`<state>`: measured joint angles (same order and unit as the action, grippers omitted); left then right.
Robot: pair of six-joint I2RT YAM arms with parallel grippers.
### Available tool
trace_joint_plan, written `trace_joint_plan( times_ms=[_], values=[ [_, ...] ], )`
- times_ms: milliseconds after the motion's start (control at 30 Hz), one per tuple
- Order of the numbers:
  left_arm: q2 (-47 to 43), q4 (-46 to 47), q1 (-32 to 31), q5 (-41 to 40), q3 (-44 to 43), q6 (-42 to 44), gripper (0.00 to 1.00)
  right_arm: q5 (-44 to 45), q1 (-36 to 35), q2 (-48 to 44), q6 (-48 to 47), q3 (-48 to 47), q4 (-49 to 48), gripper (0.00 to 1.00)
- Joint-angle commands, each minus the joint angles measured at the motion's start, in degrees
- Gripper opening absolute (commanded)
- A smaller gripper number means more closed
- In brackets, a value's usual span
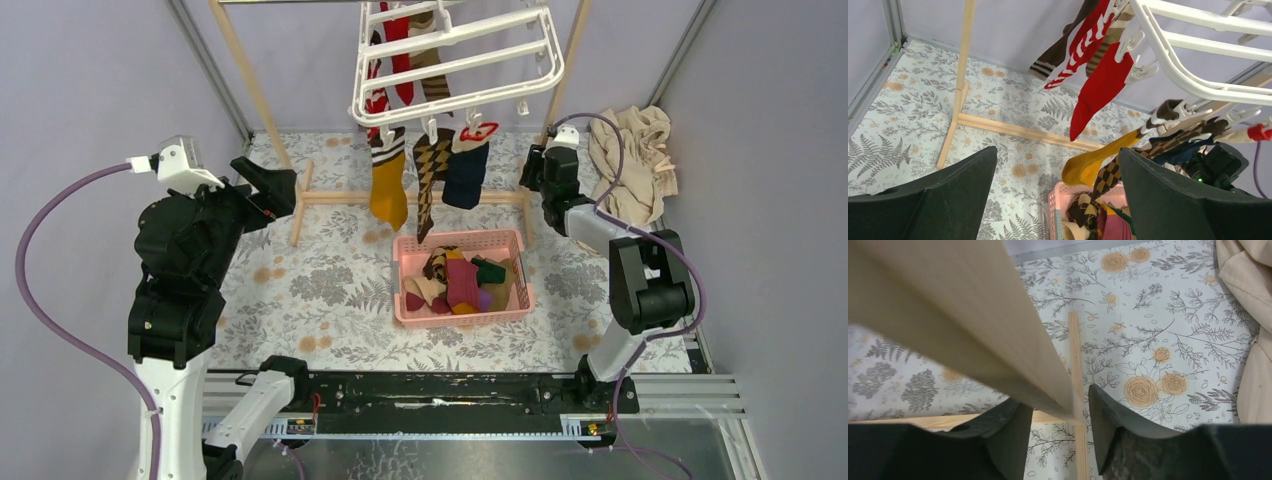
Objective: Remove the socks clipped to the hanger
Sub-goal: Adjust the clothesline at the center of the board.
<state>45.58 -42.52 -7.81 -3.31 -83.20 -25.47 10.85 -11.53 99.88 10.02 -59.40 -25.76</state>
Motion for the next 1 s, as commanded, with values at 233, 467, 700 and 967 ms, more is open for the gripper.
trace_joint_plan(
  times_ms=[233, 467, 700, 967],
  values=[
    [-0.8, 3.7, 0.1, 4.3, 6.3, -0.2, 0.99, -2.5, 0.4, -15.5, 5.9, 0.9, 9.5, 0.62],
    [-3.5, 12.1, 0.1, 11.1, 16.0, -1.7, 0.99, -5.4, 0.3, -26.9, 7.5, 2.1, 18.0, 0.64],
    [-4.0, 19.3, -0.1, 13.8, 24.5, -4.0, 0.99, -13.0, -3.0, -37.5, 9.4, 5.0, 23.6, 0.64],
    [-0.7, 21.2, -7.0, 6.9, 25.1, -2.9, 0.99, -14.5, -12.7, -44.8, 7.1, 2.7, 29.1, 0.61]
  ],
)
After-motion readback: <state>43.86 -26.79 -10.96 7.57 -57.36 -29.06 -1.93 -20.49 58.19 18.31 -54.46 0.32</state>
